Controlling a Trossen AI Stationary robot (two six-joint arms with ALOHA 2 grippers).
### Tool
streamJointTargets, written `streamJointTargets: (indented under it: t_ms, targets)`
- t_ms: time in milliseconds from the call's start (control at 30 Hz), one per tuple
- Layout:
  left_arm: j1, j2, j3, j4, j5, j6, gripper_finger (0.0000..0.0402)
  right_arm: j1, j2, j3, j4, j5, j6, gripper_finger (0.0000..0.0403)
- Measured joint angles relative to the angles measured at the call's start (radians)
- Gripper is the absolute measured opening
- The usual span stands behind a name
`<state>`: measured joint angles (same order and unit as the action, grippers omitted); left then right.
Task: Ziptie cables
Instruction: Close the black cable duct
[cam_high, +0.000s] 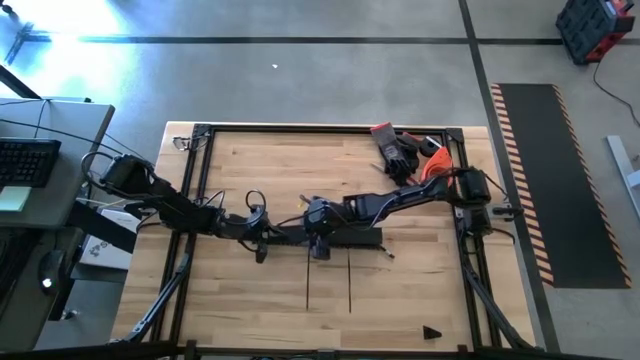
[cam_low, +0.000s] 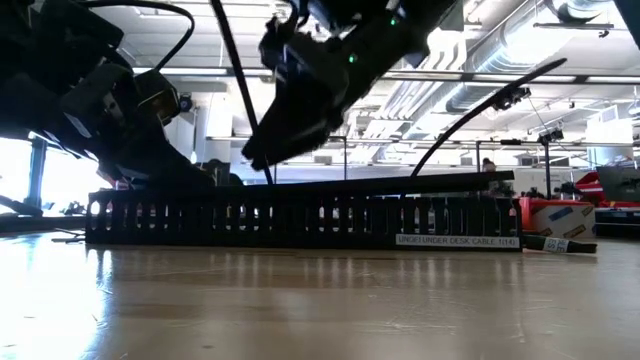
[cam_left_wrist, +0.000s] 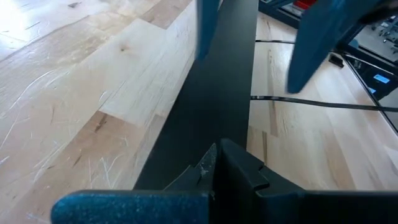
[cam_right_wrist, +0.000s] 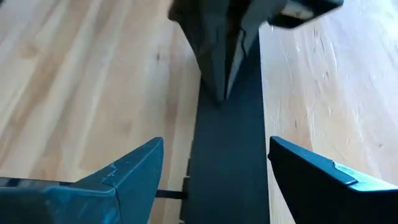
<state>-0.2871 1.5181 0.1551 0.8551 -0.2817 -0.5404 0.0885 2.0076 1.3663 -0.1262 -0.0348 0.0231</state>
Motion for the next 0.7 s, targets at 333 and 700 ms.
streamJointTargets:
  t_ms: [333,700]
  targets:
    - [-0.001,0.0,0.0,0.0,0.001,0.002,0.0,0.038,-0.139,-0.04,-0.016,0.134,-0.028,0.022]
    - [-0.001,0.0,-0.001,0.003,0.001,0.015,0.0,0.01,-0.195,-0.31,0.241,0.071,0.213,0.0021]
